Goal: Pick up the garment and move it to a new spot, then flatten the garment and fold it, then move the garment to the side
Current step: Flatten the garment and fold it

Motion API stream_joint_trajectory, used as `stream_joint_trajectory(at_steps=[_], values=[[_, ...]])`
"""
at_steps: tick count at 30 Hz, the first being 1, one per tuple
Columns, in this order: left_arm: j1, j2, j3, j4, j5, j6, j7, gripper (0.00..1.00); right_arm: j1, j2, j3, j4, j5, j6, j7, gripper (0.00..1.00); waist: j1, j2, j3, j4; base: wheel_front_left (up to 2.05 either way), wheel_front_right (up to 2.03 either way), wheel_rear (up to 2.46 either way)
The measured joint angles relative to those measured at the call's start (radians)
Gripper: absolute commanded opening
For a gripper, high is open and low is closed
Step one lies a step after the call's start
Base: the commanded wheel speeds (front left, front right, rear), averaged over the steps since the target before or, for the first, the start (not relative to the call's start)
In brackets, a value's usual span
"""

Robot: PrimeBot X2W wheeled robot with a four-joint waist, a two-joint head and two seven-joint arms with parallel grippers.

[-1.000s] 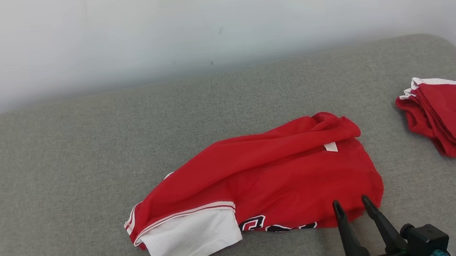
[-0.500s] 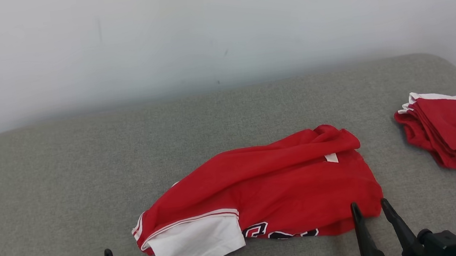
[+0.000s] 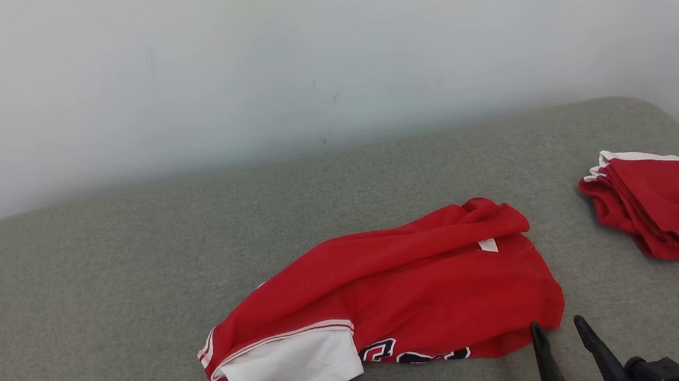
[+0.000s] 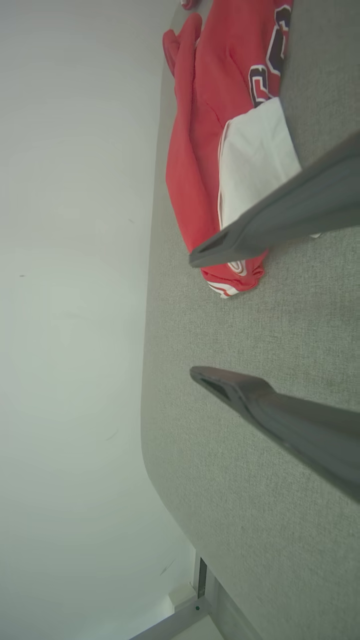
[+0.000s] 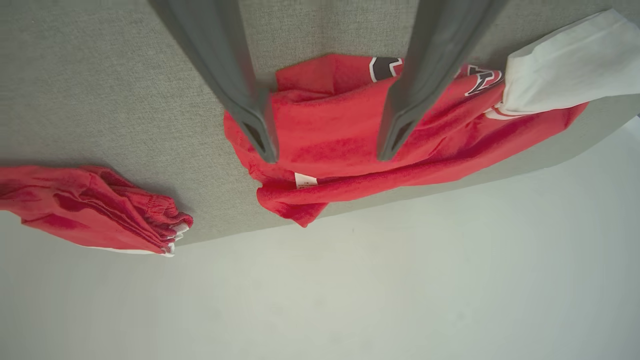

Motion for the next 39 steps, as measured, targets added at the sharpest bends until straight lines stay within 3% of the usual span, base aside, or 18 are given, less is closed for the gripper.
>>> stream_joint_trajectory(at_steps=[12,34,39], values=[[0.011,-0.011,0.016,0.032,0.017,-0.033,0.0,1.0,0.02,0.0,-0.025,-0.014,-0.038,0.0,0.017,1.0,0.0,0.0,0.004,-0.005,0.0,0.0,0.0],[-0.001,-0.012,-0.012,0.053,-0.001,-0.02,0.0,1.0,0.011,0.0,-0.016,-0.025,-0.031,0.0,0.016,1.0,0.0,0.0,0.024,-0.007,0.0,0.0,0.0],[-0.006,-0.012,-0.052,0.134,-0.026,-0.057,0.0,1.0,0.007,0.0,-0.016,-0.026,-0.03,0.0,0.016,1.0,0.0,0.0,0.026,-0.006,0.0,0.0,0.0]])
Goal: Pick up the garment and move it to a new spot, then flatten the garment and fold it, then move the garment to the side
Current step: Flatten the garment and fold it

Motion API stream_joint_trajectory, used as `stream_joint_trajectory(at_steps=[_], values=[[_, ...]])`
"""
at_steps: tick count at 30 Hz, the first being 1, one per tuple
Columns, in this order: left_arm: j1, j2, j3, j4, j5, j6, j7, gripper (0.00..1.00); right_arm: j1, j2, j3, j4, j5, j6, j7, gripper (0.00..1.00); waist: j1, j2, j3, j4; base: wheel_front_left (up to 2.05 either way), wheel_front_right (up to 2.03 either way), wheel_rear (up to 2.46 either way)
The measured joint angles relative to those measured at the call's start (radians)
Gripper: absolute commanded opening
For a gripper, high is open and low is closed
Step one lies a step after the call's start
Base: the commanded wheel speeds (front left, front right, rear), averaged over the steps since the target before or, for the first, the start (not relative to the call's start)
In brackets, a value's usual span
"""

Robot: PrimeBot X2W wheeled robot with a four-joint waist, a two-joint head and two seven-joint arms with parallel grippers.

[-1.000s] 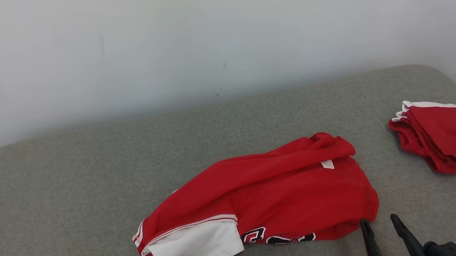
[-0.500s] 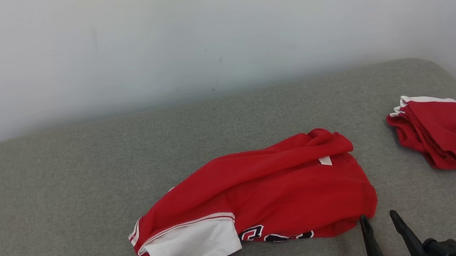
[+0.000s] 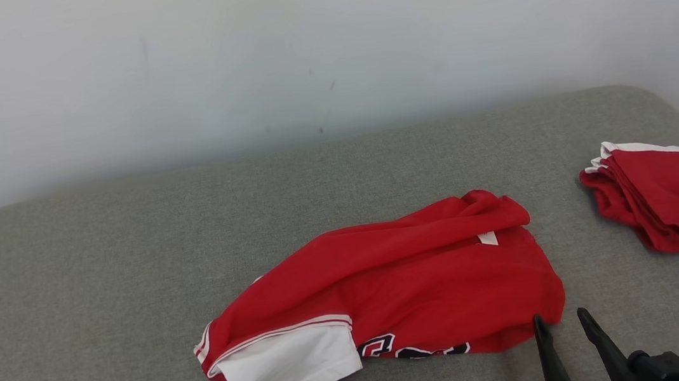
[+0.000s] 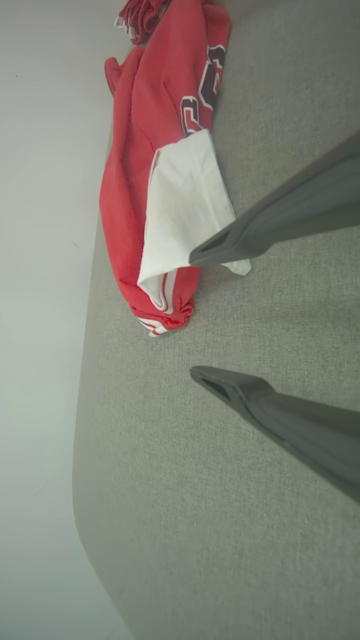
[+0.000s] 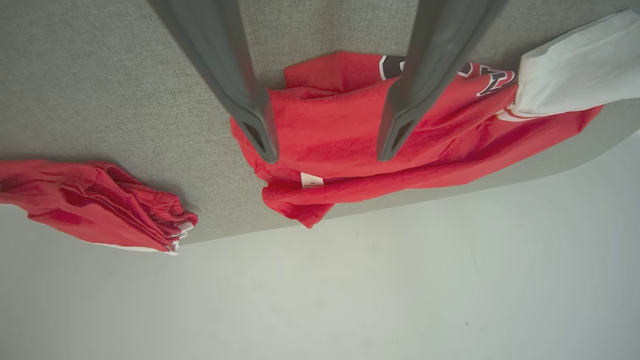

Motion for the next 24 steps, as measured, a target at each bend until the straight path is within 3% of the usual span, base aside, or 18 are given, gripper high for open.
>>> stream_joint_trajectory(at_steps=[9,18,21,24], values=[[-0.172,0.034,-0.151,0.262,-0.039,-0.026,0.027,1.0,-0.019,0.0,0.002,-0.016,-0.01,0.0,0.018,1.0,0.0001,0.0,0.01,0.001,0.0,0.0,0.0],[-0.286,0.048,-0.213,0.415,-0.095,-0.03,0.045,1.0,-0.023,0.0,0.016,-0.017,-0.009,0.0,0.021,1.0,0.0001,0.0001,0.023,-0.025,0.0,0.0,0.0],[-0.312,0.057,-0.225,0.444,-0.11,-0.03,0.044,0.81,-0.025,0.0,0.016,-0.017,-0.009,0.0,0.022,1.0,0.0001,0.0,0.03,-0.034,0.0,0.0,0.0],[-0.33,0.063,-0.233,0.469,-0.118,-0.03,0.036,0.29,-0.03,0.0,0.015,-0.018,-0.013,0.0,0.028,1.0,0.0001,0.0,0.036,-0.037,0.0,0.0,0.0]])
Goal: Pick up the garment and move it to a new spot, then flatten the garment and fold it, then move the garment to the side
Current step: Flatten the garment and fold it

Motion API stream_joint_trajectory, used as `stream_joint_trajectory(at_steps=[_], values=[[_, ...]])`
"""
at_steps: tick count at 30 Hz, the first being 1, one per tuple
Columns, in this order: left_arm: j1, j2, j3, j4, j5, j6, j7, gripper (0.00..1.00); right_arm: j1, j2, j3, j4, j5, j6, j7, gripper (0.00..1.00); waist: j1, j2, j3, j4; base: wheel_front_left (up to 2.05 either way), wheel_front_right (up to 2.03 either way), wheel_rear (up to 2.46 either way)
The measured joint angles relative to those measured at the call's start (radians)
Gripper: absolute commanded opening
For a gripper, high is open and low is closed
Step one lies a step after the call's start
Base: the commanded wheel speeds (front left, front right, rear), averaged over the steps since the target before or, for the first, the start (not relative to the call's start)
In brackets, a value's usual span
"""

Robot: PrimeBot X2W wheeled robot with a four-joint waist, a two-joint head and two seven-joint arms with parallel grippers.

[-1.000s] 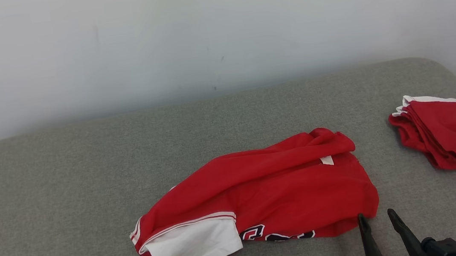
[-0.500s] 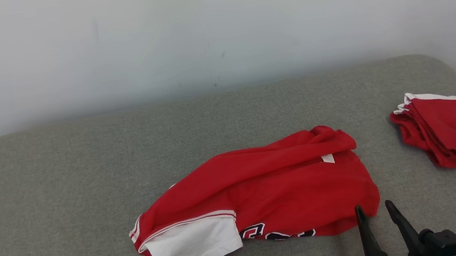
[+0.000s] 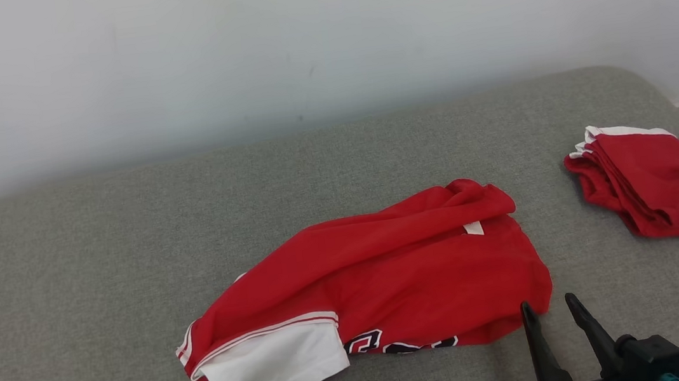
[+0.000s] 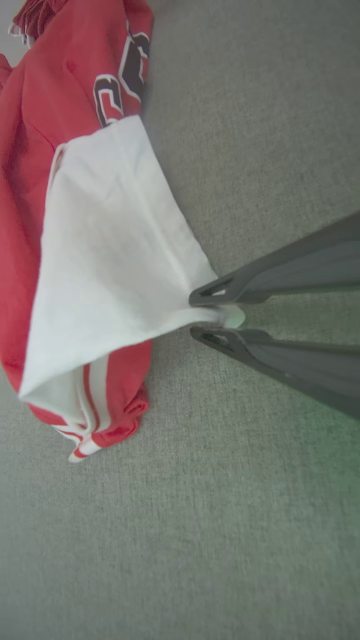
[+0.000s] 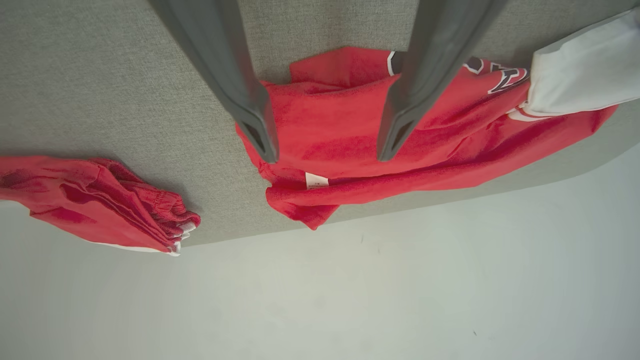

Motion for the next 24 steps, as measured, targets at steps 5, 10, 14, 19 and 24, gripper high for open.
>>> stream_joint_trajectory(at_steps=[5,10,14,19,24], values=[[-0.014,0.005,-0.013,0.028,-0.017,-0.001,-0.01,0.0,-0.028,-0.014,0.023,0.0,-0.016,0.0,0.035,1.0,0.0,0.0,0.003,0.007,0.0,0.0,0.0],[-0.018,0.01,-0.021,0.034,-0.026,-0.001,-0.019,0.0,-0.136,-0.06,0.005,0.069,0.019,0.0,0.223,1.0,0.0,0.0,0.01,0.01,0.0,0.0,0.0],[-0.021,0.012,-0.032,0.033,-0.03,-0.001,-0.023,0.0,-0.274,-0.097,-0.05,0.174,0.028,0.0,0.434,1.0,0.0,0.0,0.013,0.016,0.0,0.0,0.0],[-0.028,0.01,-0.057,0.024,-0.031,-0.001,-0.027,0.0,-0.43,-0.118,-0.121,0.309,-0.008,0.0,0.593,1.0,0.0001,0.0001,0.022,0.036,0.0,0.0,0.0],[-0.046,0.008,-0.093,0.009,-0.032,-0.001,-0.027,0.0,-0.537,-0.145,-0.176,0.442,-0.071,0.0,0.686,1.0,0.0,0.0001,0.037,0.067,0.0,0.0,0.0]])
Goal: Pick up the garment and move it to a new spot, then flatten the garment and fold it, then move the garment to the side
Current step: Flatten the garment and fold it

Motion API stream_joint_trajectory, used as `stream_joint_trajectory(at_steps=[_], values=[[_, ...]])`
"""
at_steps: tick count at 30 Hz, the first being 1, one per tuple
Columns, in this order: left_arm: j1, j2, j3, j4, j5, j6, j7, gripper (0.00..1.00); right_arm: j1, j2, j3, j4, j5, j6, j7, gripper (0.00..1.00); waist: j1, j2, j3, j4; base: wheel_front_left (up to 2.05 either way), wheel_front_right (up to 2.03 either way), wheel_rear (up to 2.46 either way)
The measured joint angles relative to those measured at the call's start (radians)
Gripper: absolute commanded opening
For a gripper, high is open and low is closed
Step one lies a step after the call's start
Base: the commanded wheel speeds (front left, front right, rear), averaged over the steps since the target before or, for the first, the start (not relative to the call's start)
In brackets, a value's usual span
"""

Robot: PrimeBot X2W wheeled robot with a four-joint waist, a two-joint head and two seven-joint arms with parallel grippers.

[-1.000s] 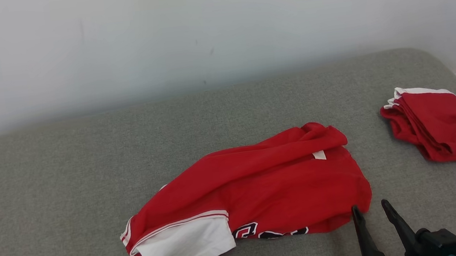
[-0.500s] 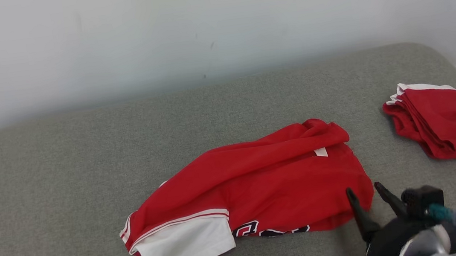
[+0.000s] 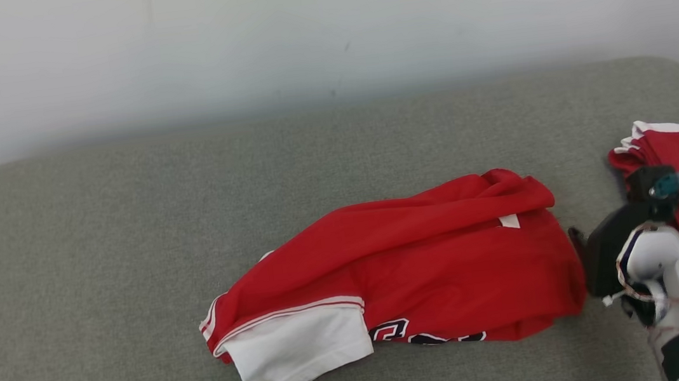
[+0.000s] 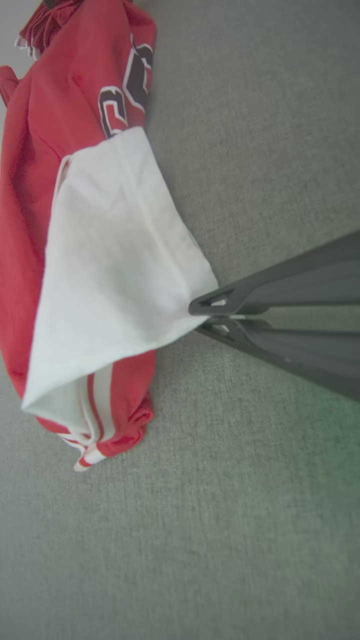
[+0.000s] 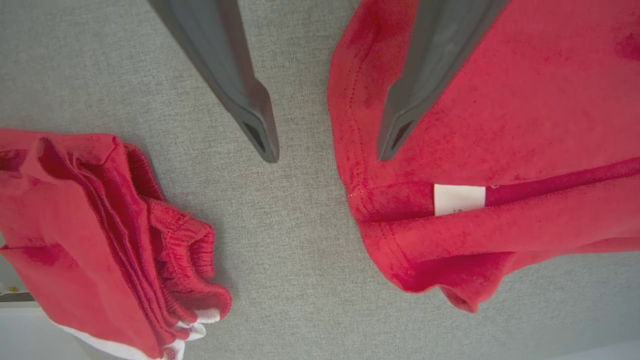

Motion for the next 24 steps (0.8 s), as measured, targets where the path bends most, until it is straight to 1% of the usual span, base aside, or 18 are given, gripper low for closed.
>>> stream_joint_trajectory(at_steps=[4,9,13,17,22,23,24], values=[[-0.033,0.001,-0.028,-0.025,-0.002,0.0,0.0,0.0,-0.091,-0.026,-0.028,0.07,-0.064,0.0,0.014,1.0,0.0,0.0,0.03,0.021,0.0,0.0,0.0],[-0.062,0.007,-0.058,-0.053,-0.007,0.0,0.002,0.0,-0.164,-0.032,-0.063,0.164,-0.147,0.0,0.051,1.0,0.0001,0.0,0.074,0.047,0.0,0.0,0.0],[-0.079,0.011,-0.063,-0.065,-0.01,0.0,0.005,0.0,-0.2,-0.03,-0.074,0.221,-0.179,0.0,0.081,1.0,0.0001,0.0,0.103,0.071,0.0,0.0,0.0],[-0.088,0.014,-0.066,-0.073,-0.013,0.0,0.004,0.0,-0.235,-0.031,-0.075,0.249,-0.213,0.0,0.086,1.0,0.0001,0.0,0.132,0.088,0.0,0.0,0.0],[-0.094,0.018,-0.067,-0.077,-0.017,0.003,0.004,0.0,-0.261,-0.03,-0.076,0.272,-0.225,0.0,0.083,1.0,0.0,0.0,0.147,0.094,0.0,0.0,0.0],[-0.097,0.019,-0.067,-0.078,-0.018,0.004,0.004,0.0,-0.267,-0.028,-0.075,0.281,-0.224,0.0,0.089,0.6,0.0,0.0,0.15,0.094,0.0,0.0,0.0],[-0.099,0.019,-0.067,-0.078,-0.018,0.007,0.004,0.0,-0.272,-0.026,-0.071,0.286,-0.222,0.0,0.096,0.4,0.0,0.0,0.152,0.094,0.0,0.0,0.0]])
